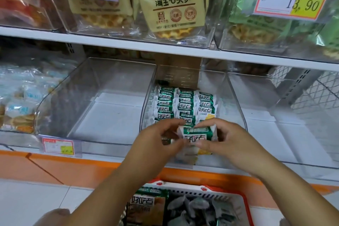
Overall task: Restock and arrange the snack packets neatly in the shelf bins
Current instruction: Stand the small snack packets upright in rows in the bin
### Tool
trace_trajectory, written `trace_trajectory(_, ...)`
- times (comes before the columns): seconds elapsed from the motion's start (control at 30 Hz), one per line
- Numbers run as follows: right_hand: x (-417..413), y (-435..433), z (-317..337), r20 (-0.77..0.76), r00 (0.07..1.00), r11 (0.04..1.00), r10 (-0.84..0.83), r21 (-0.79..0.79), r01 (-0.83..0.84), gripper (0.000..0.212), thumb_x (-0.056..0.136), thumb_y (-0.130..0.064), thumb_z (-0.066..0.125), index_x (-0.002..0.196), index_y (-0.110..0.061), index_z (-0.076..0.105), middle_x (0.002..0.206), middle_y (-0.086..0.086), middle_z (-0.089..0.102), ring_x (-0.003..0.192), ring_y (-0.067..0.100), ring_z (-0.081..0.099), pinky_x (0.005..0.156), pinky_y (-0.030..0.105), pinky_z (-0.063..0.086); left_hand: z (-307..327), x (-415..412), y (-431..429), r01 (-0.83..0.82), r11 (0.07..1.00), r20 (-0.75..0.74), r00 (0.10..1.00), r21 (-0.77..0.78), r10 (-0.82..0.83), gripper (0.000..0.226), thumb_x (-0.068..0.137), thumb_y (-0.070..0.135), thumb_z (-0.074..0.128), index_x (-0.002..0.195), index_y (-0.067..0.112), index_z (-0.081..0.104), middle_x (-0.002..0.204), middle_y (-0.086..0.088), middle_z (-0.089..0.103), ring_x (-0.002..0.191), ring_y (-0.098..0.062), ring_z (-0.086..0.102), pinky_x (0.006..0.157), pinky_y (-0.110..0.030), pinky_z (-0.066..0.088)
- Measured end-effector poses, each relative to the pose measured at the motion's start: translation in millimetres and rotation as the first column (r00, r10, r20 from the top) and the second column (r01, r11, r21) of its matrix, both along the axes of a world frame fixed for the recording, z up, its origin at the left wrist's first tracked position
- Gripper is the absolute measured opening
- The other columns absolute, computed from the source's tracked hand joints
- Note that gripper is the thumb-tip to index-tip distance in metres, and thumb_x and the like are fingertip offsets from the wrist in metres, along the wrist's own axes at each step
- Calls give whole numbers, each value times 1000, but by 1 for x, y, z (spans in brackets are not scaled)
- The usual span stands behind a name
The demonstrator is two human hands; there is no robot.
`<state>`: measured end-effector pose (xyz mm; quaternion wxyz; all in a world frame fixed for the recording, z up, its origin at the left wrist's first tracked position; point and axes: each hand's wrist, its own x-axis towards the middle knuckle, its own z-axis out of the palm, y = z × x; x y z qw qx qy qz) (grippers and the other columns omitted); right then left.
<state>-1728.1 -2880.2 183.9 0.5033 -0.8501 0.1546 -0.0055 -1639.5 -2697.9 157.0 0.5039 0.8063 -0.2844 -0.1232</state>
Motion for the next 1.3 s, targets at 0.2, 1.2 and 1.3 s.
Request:
trace_trajectory(0.2,60,-69,14,26,997,865,-79,-496,82,32,73,-14,80,91,-29,58,101,-3,66,83,17,62,75,31,50,-15,42,25,-358,932,224,914,54,338,62,86,31,73,143,27,47,134,4,54,114,-11,54,96,-36,50)
trace_trajectory(1.2,-54,12,-49,486,803,911,-344,-35,411,23,91,-10,59,87,-32,56,74,-23,58,67,-3,53,63,8,39,-50,-34,55,-169,985,333,931,39,147,30,92,17,62,120,27,61,102,14,58,81,-4,58,69,-11,44)
trace_trajectory(1.3,-95,17,-141,97,934,932,-343,-92,352,17,94,-14,59,90,-30,57,91,-13,63,83,6,58,69,10,41,-105,-70,54,14,954,102,994,299,-46,29,94,24,62,122,32,61,102,14,56,83,-2,58,77,-5,38)
